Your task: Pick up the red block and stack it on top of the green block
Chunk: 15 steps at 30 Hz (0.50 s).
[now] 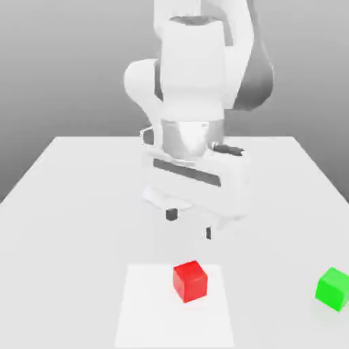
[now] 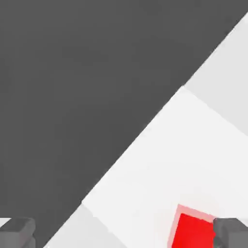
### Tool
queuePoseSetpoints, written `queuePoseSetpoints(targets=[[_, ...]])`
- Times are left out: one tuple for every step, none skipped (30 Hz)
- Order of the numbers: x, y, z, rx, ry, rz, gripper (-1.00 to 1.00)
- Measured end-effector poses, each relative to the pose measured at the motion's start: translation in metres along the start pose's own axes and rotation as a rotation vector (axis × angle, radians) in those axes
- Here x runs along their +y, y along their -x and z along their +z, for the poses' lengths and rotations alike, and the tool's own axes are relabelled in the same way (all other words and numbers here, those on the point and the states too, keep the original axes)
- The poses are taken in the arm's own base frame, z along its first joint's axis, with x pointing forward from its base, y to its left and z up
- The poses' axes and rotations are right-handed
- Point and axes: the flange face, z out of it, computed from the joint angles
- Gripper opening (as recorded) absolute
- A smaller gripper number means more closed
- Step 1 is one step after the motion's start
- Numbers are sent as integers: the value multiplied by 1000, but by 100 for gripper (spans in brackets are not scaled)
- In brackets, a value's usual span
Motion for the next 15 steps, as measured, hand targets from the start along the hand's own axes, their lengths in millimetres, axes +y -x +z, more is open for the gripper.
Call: queuePoseSetpoints(targets=[[9, -1, 15, 6, 28, 41, 0], [19, -2, 30, 14, 56, 81, 0], [29, -4, 44, 22, 84, 122, 0], [35, -4, 56, 27, 98, 142, 0], [38, -4, 67, 29, 106, 153, 0], [39, -6, 77, 31, 109, 161, 0], [41, -5, 86, 31, 110, 163, 0], [42, -5, 96, 31, 111, 164, 0], [44, -6, 106, 31, 112, 164, 0], [46, -6, 115, 31, 112, 164, 0], [47, -6, 122, 31, 112, 164, -100], [47, -6, 122, 31, 112, 164, -100], [47, -6, 122, 31, 112, 164, -100], [47, -6, 122, 31, 111, 164, -100], [47, -6, 122, 30, 110, 164, -100]])
